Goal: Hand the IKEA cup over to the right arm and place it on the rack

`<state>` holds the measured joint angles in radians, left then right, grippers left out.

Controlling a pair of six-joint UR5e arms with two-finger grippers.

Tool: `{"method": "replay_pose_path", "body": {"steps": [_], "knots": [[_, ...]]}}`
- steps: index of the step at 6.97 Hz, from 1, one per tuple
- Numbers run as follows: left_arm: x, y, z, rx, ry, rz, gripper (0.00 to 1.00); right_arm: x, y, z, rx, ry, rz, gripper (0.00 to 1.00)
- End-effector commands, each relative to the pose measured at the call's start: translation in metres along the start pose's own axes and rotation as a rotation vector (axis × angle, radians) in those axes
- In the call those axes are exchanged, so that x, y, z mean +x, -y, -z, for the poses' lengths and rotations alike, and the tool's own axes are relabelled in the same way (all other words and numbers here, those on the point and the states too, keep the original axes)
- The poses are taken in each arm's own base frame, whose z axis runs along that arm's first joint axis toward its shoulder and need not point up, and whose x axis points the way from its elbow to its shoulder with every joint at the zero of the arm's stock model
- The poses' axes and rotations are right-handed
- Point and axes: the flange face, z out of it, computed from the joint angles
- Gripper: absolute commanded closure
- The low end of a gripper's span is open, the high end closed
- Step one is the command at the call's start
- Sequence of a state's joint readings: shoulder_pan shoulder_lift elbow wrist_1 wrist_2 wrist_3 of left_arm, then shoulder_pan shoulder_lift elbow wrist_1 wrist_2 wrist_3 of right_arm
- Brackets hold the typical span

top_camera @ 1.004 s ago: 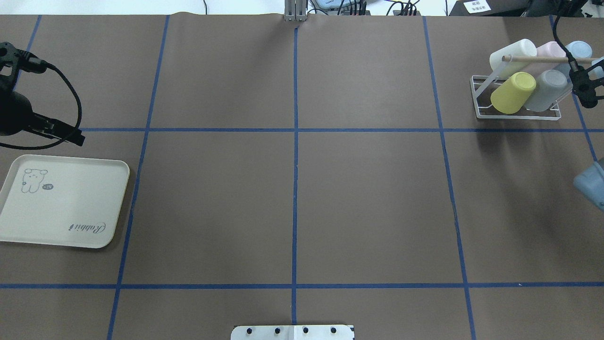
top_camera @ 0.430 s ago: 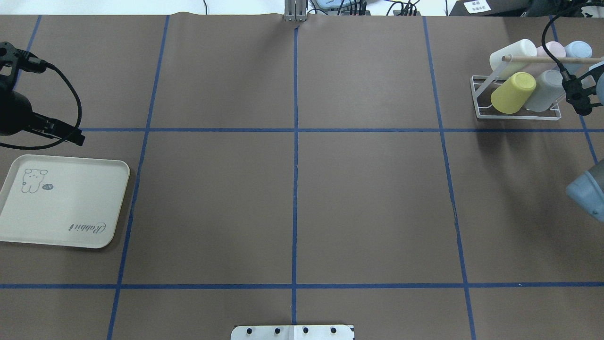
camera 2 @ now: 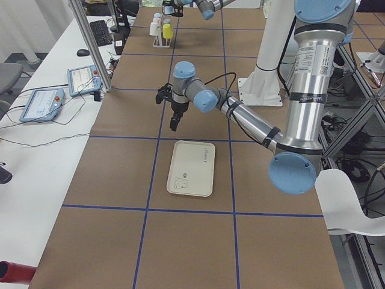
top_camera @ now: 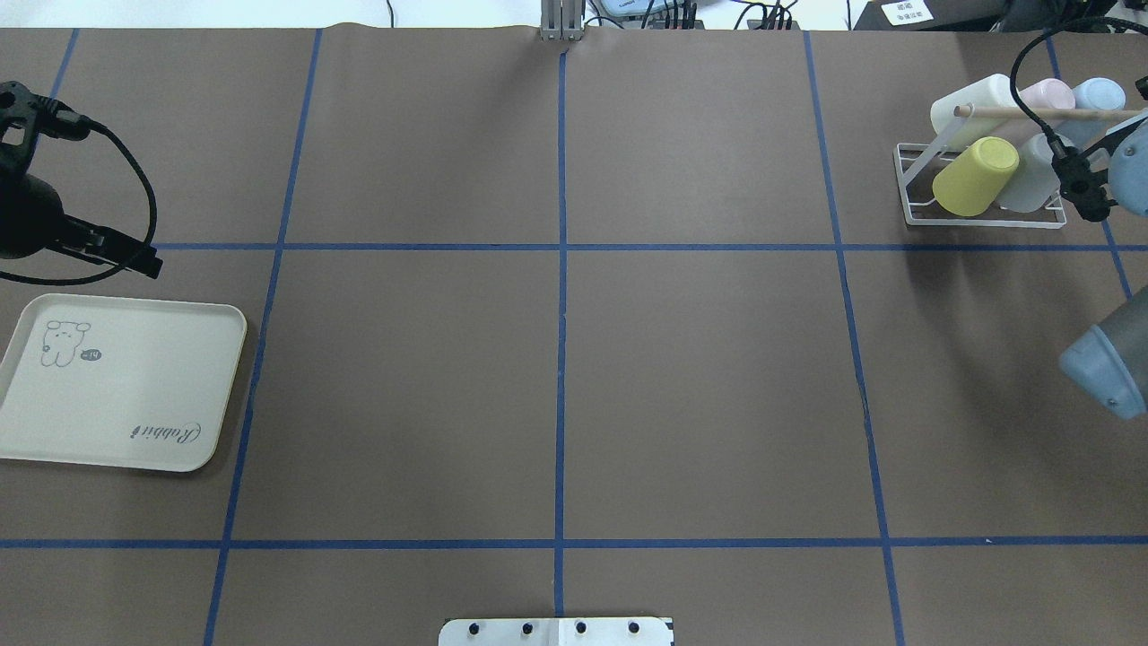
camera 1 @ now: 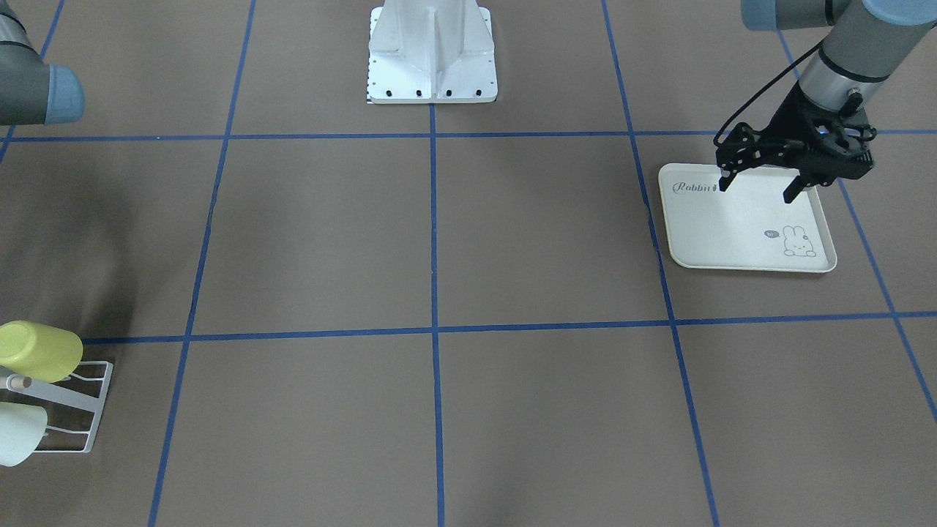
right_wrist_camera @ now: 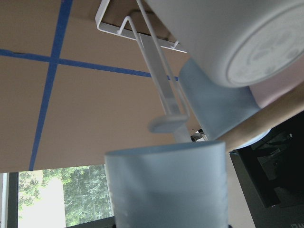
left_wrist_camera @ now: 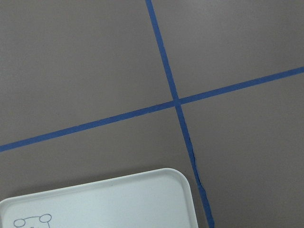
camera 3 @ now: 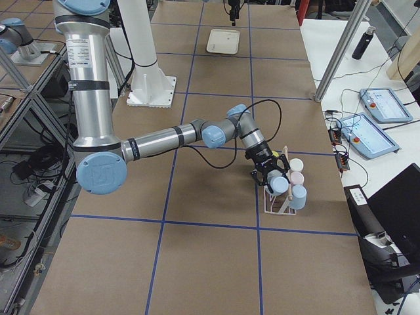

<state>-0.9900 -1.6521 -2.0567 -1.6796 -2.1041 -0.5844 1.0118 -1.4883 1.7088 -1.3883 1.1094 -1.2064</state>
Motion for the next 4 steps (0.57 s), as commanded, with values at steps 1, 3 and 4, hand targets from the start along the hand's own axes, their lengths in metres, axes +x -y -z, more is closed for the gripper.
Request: {"method": "replay_pose_path", "body": {"steps": [1, 3, 4], "knots": [[0.0, 0.0, -0.001, -0.001, 0.0, 0.0, 0.0, 0.003, 0.009, -0.006, -0.024, -0.001, 0.015, 0.53], [0.0, 0.001, -0.001, 0.0, -0.001, -0.001, 0.0, 0.007, 0.016, -0.003, -0.026, -0.01, 0.026, 0.49], [0.0, 0.001, -0.001, 0.0, -0.001, -0.001, 0.0, 0.005, 0.021, -0.005, -0.048, -0.015, 0.037, 0.47]]}}
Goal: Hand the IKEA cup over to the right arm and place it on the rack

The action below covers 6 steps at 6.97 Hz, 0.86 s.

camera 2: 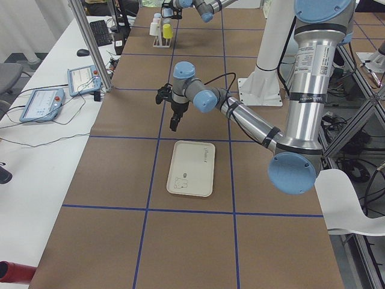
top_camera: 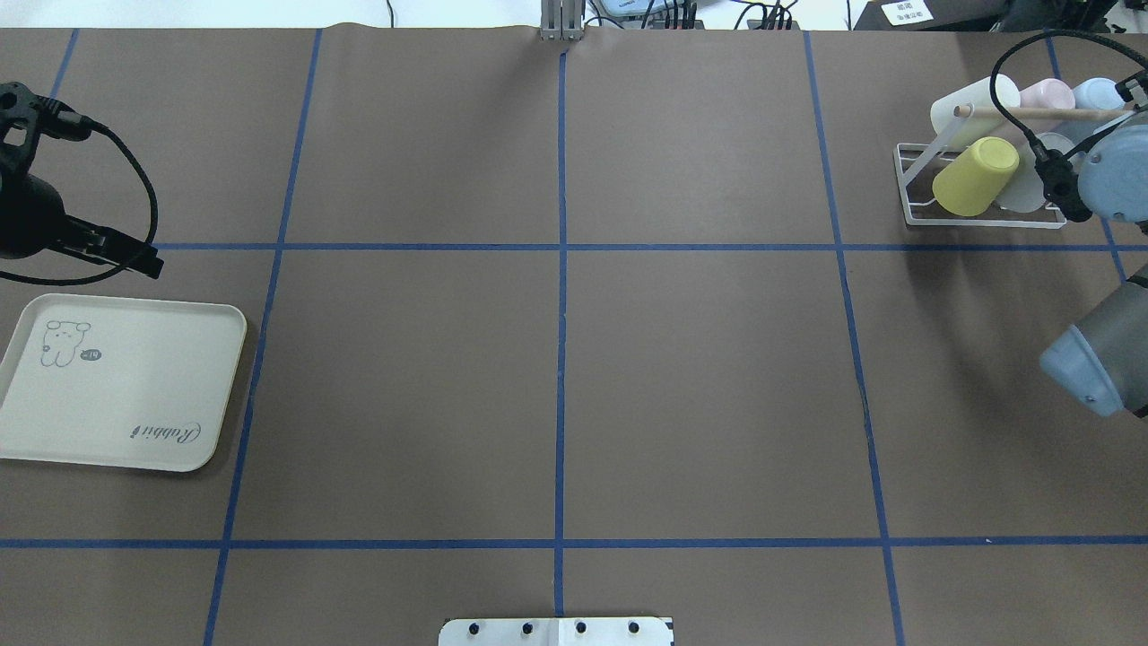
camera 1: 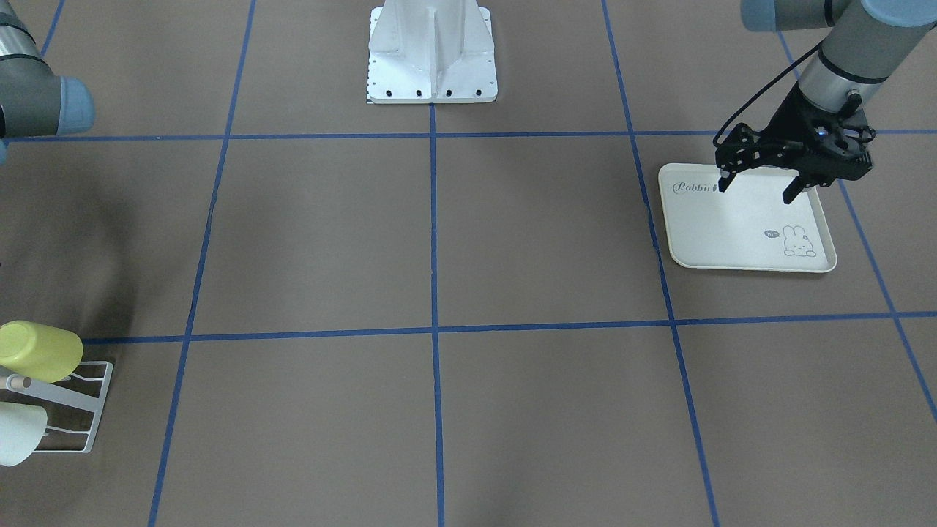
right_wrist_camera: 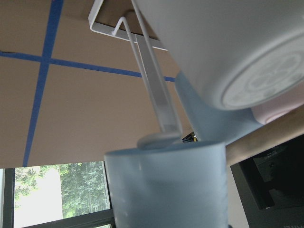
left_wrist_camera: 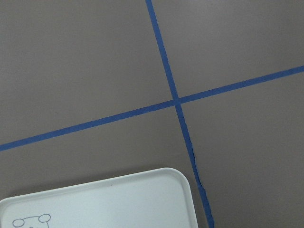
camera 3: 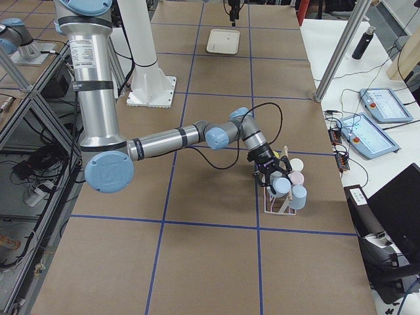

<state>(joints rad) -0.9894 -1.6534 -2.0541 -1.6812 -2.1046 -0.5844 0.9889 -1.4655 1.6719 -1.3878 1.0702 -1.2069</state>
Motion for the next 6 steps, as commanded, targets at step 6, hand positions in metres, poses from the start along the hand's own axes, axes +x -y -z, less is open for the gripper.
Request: {"method": "replay_pose_path", "body": {"steps": [6], "knots": [[0.0, 0.0, -0.001, 0.0, 0.0, 0.0, 0.0, -0.005, 0.024, -0.004, -0.03, -0.006, 0.05, 0.19]]}}
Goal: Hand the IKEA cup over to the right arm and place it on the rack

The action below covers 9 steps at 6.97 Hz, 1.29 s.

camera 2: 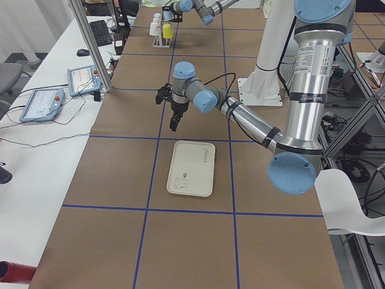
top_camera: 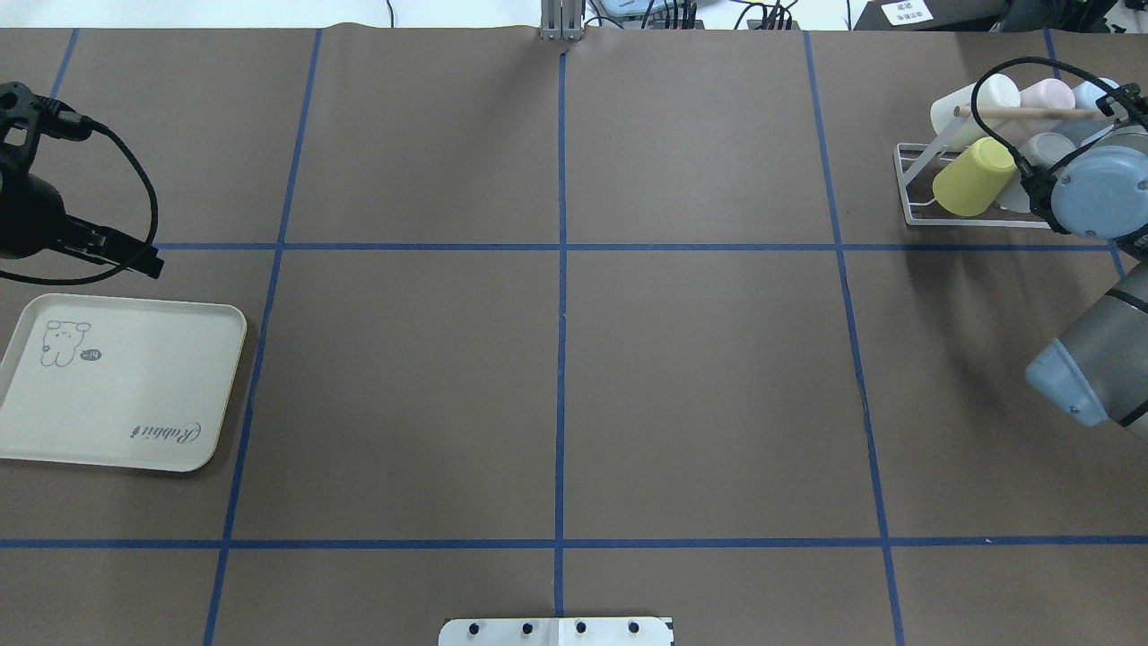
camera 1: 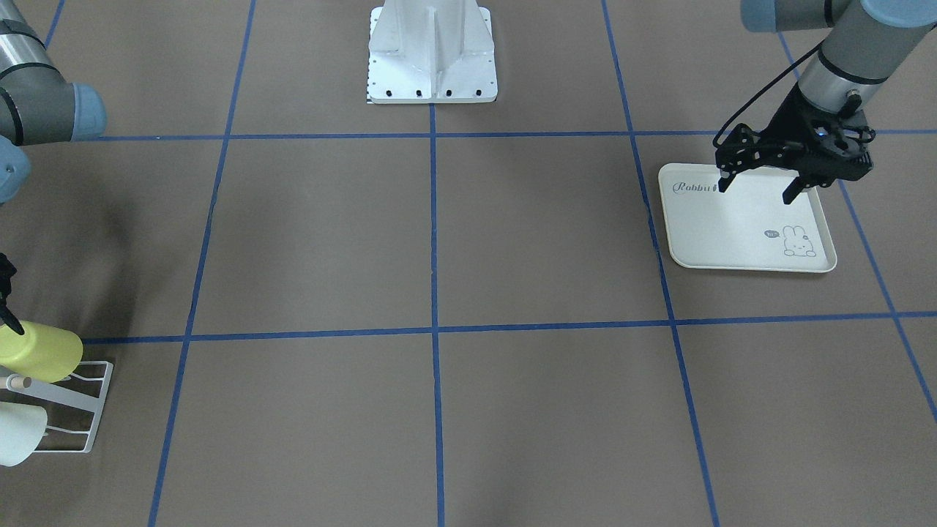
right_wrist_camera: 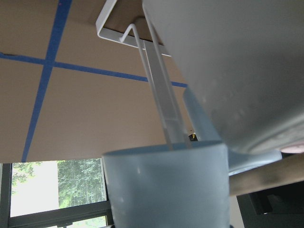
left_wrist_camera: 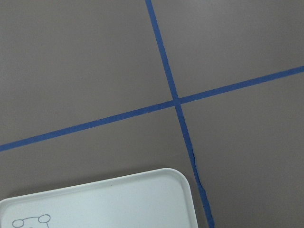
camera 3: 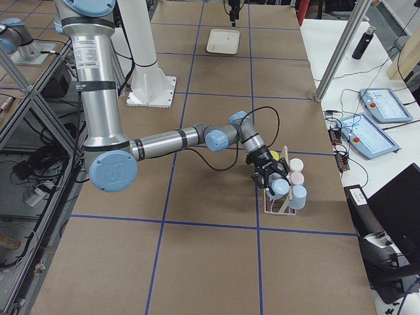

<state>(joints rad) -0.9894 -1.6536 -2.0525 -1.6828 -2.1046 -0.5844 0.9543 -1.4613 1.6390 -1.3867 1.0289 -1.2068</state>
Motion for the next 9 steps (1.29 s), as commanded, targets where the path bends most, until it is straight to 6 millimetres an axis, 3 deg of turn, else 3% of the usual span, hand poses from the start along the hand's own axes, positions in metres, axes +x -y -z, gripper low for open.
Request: {"method": "replay_pose_path", "body": {"steps": [1, 4, 6, 7, 9], "knots": [[0.0, 0.0, 0.0, 0.0, 0.0, 0.0, 0.0, 0.001, 0.005, 0.003, 0.003, -0.01, 0.023, 0.08], [0.0, 0.0, 0.001, 0.001, -0.001, -0.001, 0.0, 0.005, 0.005, 0.006, 0.01, -0.017, 0.033, 0.03], [0.0, 0.0, 0.002, 0.004, -0.002, -0.001, 0.0, 0.026, -0.015, 0.043, 0.082, -0.073, -0.031, 0.04], [0.0, 0.0, 0.002, 0.004, -0.002, -0.001, 0.0, 0.029, -0.045, 0.05, 0.23, -0.039, -0.106, 0.04], [0.001, 0.0, 0.003, 0.005, -0.002, -0.002, 0.0, 0.009, -0.111, 0.033, 0.506, 0.088, -0.292, 0.03]]}}
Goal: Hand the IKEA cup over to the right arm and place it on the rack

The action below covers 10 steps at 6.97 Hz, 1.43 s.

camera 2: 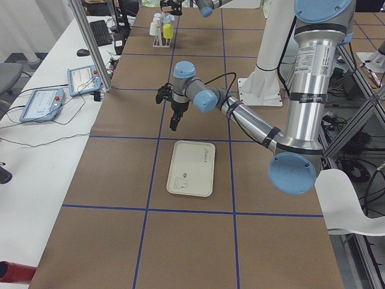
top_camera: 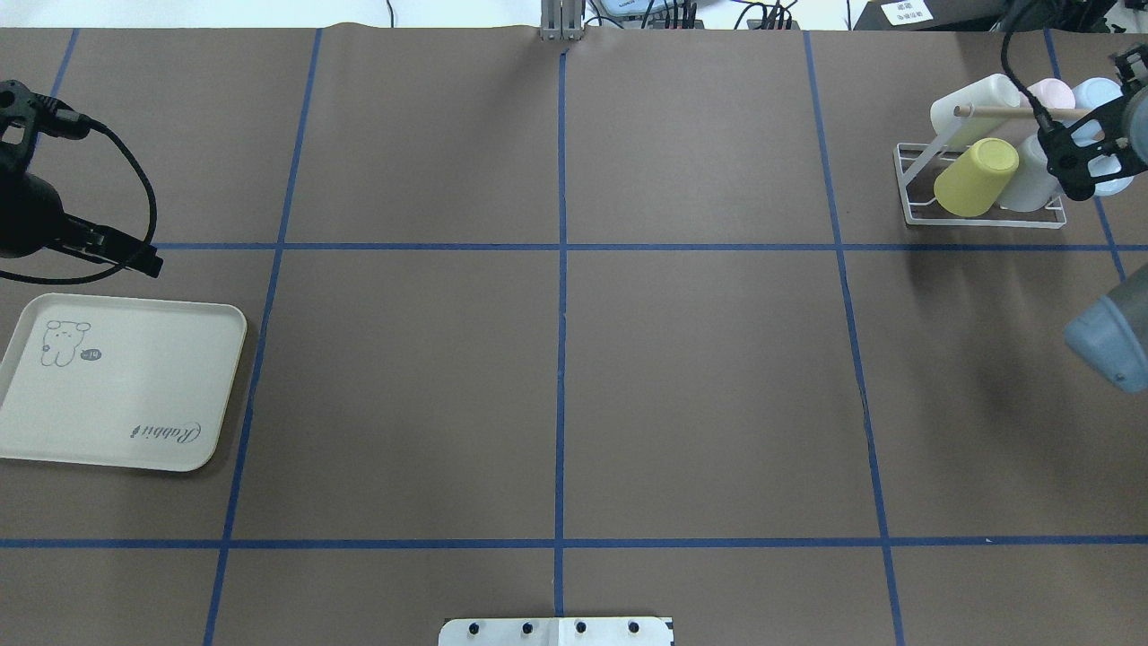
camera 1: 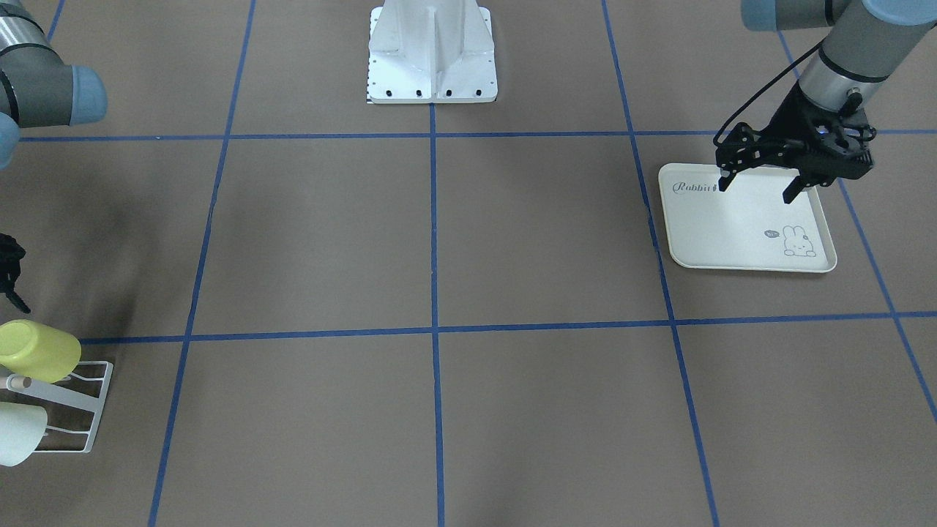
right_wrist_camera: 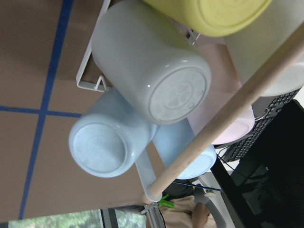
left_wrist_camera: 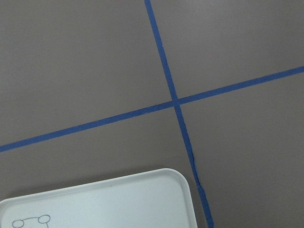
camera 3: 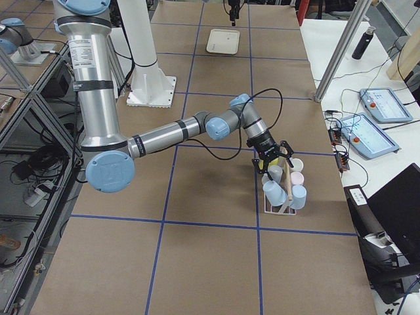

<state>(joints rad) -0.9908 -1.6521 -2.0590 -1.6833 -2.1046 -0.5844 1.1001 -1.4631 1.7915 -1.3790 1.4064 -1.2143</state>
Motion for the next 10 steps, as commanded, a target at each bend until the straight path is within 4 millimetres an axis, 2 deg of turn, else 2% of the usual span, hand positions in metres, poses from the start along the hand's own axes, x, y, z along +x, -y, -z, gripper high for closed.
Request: {"method": "replay_pose_path", "body": {"steps": [1, 2, 3, 4, 5, 6, 7, 8, 9, 10], "knots": [[0.0, 0.0, 0.001, 0.002, -0.001, -0.001, 0.0, -0.023, -0.067, 0.003, 0.285, 0.151, -0.317, 0.02], [0.001, 0.0, 0.001, 0.003, -0.002, -0.003, 0.0, -0.042, -0.09, -0.002, 0.361, 0.241, -0.511, 0.01], [0.001, 0.0, 0.002, 0.004, -0.002, -0.004, 0.0, -0.06, -0.1, -0.005, 0.398, 0.318, -0.674, 0.01], [0.003, 0.0, 0.004, 0.007, -0.005, -0.006, 0.0, -0.063, -0.111, -0.004, 0.371, 0.351, -0.864, 0.01], [0.002, 0.0, 0.005, 0.007, -0.005, -0.005, 0.0, -0.081, -0.119, -0.011, 0.325, 0.409, -1.039, 0.02], [0.002, 0.0, 0.005, 0.007, -0.005, -0.005, 0.0, -0.102, -0.137, -0.017, 0.291, 0.516, -1.332, 0.01], [0.002, -0.001, 0.006, 0.009, -0.006, -0.007, 0.0, -0.122, -0.14, -0.019, 0.261, 0.642, -1.596, 0.01], [-0.001, -0.001, 0.006, 0.004, -0.002, -0.014, 0.0, -0.144, -0.144, -0.021, 0.253, 0.716, -1.691, 0.0], [-0.013, -0.012, -0.001, -0.023, 0.014, -0.022, 0.0, -0.163, -0.145, -0.029, 0.219, 0.751, -1.7, 0.0], [-0.044, -0.024, -0.001, -0.065, 0.024, -0.053, 0.0, -0.178, -0.145, -0.039, 0.191, 0.779, -1.707, 0.0]]}}
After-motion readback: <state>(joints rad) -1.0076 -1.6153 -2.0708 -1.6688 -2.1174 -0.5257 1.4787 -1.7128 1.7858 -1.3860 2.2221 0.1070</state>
